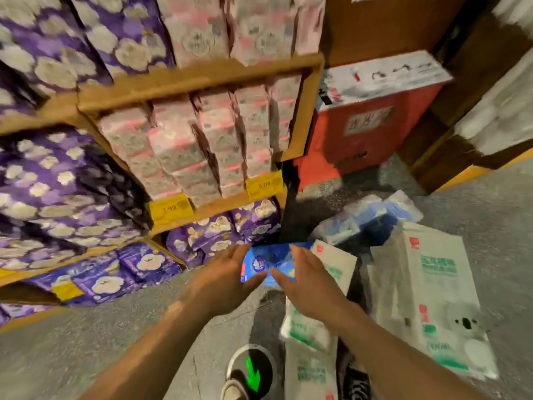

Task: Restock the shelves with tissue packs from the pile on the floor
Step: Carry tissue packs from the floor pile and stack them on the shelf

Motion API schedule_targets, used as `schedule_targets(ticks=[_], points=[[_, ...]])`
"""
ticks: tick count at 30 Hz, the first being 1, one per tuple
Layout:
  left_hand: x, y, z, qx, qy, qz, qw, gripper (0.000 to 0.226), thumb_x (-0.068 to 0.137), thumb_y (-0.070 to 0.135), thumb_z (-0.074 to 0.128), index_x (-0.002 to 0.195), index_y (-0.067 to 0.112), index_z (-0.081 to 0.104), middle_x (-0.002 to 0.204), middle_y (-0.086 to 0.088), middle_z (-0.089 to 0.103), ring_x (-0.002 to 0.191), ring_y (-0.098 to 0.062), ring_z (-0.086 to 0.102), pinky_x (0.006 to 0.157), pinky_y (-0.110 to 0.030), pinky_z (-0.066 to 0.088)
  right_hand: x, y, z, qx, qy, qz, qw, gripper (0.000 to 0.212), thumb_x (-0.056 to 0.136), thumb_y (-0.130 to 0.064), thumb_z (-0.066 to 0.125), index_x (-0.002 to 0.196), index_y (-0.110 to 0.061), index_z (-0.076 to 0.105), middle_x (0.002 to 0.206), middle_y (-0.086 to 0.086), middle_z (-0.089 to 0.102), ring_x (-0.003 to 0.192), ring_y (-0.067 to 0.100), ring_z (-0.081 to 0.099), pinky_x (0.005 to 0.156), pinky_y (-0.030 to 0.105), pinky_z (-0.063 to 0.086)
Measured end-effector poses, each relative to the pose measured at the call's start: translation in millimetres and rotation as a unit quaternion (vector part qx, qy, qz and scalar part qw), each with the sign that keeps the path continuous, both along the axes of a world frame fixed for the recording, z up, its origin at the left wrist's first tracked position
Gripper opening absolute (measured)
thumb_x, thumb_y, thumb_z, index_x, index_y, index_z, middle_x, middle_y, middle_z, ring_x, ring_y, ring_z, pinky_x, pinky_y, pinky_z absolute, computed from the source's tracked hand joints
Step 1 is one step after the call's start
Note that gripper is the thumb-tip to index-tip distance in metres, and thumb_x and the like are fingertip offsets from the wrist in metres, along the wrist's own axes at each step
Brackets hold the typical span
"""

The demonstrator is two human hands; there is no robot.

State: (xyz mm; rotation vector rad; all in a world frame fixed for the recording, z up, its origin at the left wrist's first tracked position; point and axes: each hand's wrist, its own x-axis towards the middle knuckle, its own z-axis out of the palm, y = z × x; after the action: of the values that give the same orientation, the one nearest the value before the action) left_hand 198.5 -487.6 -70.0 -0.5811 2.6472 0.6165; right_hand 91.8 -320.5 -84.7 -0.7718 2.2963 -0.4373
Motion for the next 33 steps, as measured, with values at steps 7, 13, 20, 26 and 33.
schedule_targets(ticks=[7, 13, 20, 26, 33], points=[[-51.7, -17.4, -210.7, 0.027, 0.016, 0.062, 0.998, 0.084, 0.092, 0.073, 0.039, 0.157, 0.022, 0.022, 0.160, -0.004, 0.031, 0.143, -0.024, 0.034, 0.111, -0.036, 0.034, -62.8, -42.5, -214.3, -0.054, 0.016, -0.039, 0.998, 0.084, 0.100, -0.065, 0.037, 0.160, -0.009, 0.020, 0.164, 0.015, 0.025, 0.151, 0.029, 0.025, 0.121, 0.037, 0.023], [-69.4, -34.4, -379.0, 0.068, -0.009, 0.152, 0.986, 0.094, 0.086, 0.075, 0.049, 0.157, 0.020, 0.021, 0.159, -0.009, 0.033, 0.144, -0.029, 0.035, 0.114, -0.038, 0.033, -102.3, -49.8, -351.1, -0.049, 0.033, -0.108, 0.992, 0.082, 0.096, -0.048, 0.060, 0.152, 0.003, 0.029, 0.150, 0.025, 0.039, 0.142, 0.038, 0.038, 0.117, 0.040, 0.029], [-83.0, -47.1, -498.2, 0.102, -0.045, 0.246, 0.963, 0.108, 0.065, 0.093, 0.046, 0.144, 0.020, 0.037, 0.133, -0.014, 0.054, 0.122, -0.037, 0.055, 0.102, -0.041, 0.045, -154.9, -25.3, -412.3, 0.130, 0.079, -0.125, 0.981, 0.102, 0.093, -0.071, 0.045, 0.152, 0.008, 0.017, 0.154, 0.032, 0.031, 0.140, 0.047, 0.035, 0.117, 0.050, 0.028], [-94.1, -31.2, -504.3, 0.134, -0.064, 0.299, 0.943, 0.104, 0.081, 0.072, 0.060, 0.153, 0.009, 0.018, 0.147, -0.022, 0.039, 0.133, -0.041, 0.045, 0.107, -0.042, 0.037, -159.2, 7.2, -421.3, 0.159, 0.057, -0.148, 0.974, 0.113, 0.083, -0.077, 0.058, 0.150, 0.004, 0.015, 0.149, 0.027, 0.033, 0.134, 0.046, 0.043, 0.109, 0.047, 0.040], [-103.2, -41.2, -528.7, 0.175, -0.029, 0.394, 0.902, 0.107, 0.079, 0.067, 0.068, 0.149, -0.001, 0.025, 0.140, -0.028, 0.045, 0.127, -0.044, 0.049, 0.102, -0.047, 0.041, -188.4, -3.4, -447.4, 0.190, -0.058, -0.141, 0.970, 0.102, 0.086, -0.076, 0.055, 0.142, 0.008, 0.039, 0.137, 0.023, 0.053, 0.114, 0.035, 0.059, 0.082, 0.033, 0.043]])
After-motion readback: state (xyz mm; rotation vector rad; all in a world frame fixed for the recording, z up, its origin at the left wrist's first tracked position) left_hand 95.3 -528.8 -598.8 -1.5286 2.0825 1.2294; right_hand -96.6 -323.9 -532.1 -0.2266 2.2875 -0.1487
